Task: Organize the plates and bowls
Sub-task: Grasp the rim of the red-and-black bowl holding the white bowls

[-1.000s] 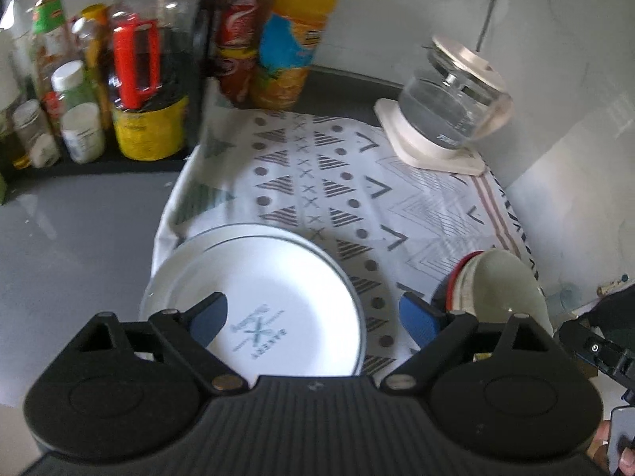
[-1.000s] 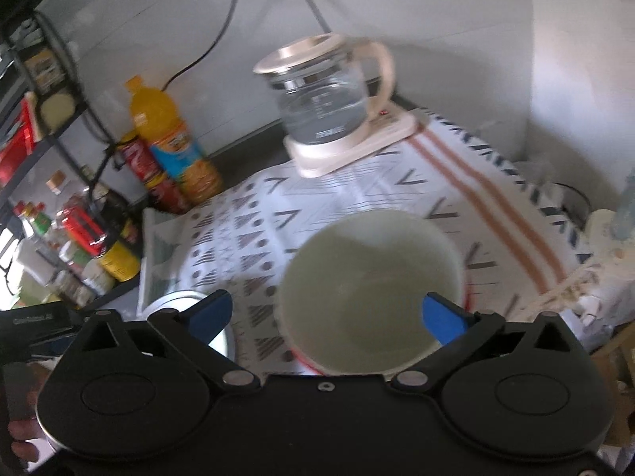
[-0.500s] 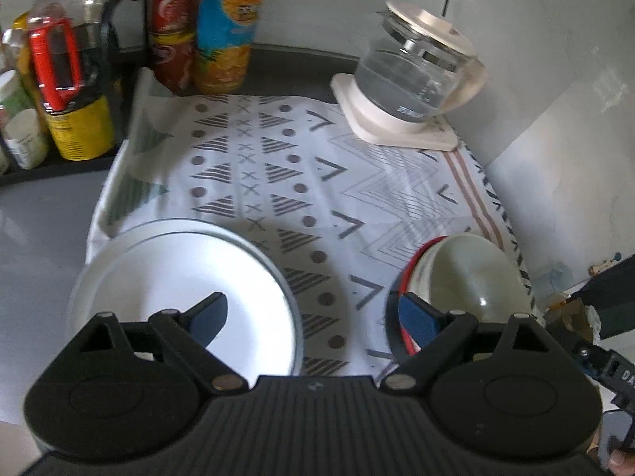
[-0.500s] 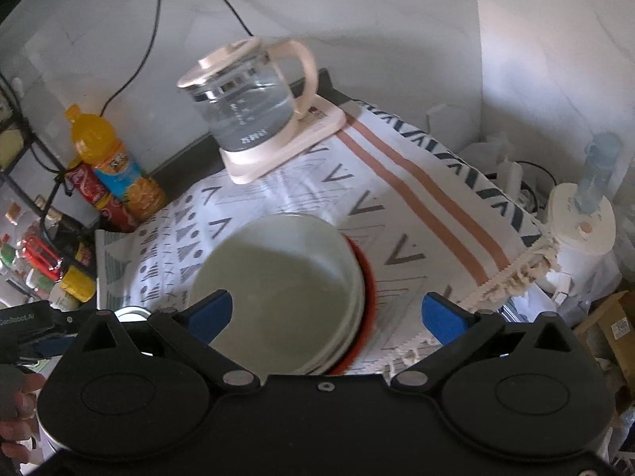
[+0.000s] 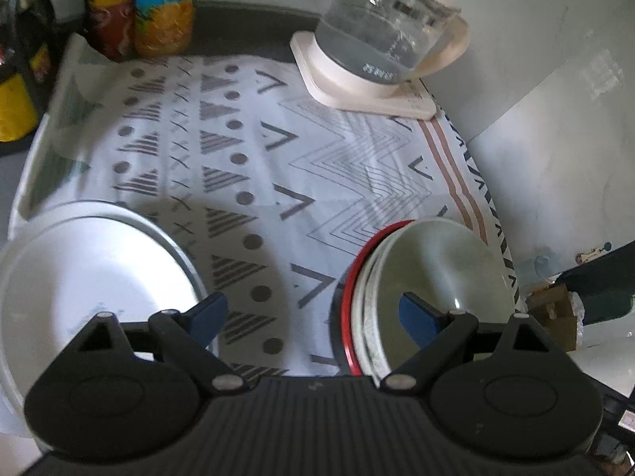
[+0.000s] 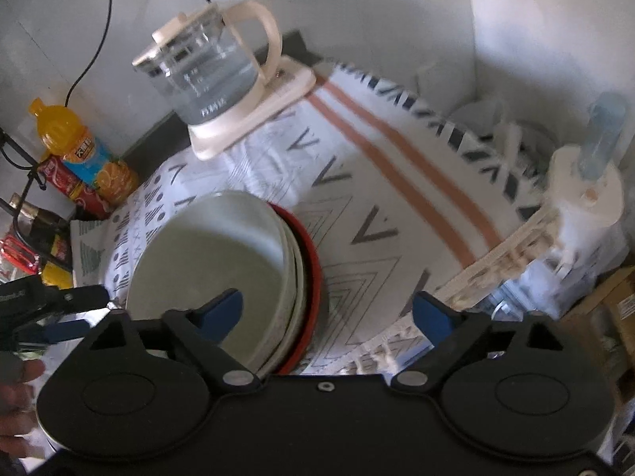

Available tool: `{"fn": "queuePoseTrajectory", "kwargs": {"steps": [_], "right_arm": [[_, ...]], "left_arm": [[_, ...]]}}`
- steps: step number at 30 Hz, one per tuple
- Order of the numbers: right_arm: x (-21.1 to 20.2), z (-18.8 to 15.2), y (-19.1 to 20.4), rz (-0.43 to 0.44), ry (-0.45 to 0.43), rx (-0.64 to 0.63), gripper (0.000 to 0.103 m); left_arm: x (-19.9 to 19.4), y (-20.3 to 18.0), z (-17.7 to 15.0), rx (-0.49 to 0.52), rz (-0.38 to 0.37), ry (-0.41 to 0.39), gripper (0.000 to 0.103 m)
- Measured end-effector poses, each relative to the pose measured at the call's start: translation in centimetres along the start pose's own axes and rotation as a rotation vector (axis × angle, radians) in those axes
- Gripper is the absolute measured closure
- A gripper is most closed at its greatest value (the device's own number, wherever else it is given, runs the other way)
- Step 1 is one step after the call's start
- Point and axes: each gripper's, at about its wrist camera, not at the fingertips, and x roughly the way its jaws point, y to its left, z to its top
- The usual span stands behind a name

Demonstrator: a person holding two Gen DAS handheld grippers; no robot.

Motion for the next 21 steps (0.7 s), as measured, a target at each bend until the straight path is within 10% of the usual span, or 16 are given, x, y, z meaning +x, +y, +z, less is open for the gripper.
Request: {"fn": "queuePoseTrajectory", "kwargs": {"steps": [6,21], "right_arm": [[2.6,0.4,-0.5,0.045,0.082,0.006,0.039],[6.6,1.4,0.1,0.117,0.232,-0.064,0.062]], "left_arm": [[3.3,-0.2,-0.5,-0.047,-0.001,0.056,0.015],[6.8,-0.8,-2.2,-0.122,-0.039,0.12,0.071]]}}
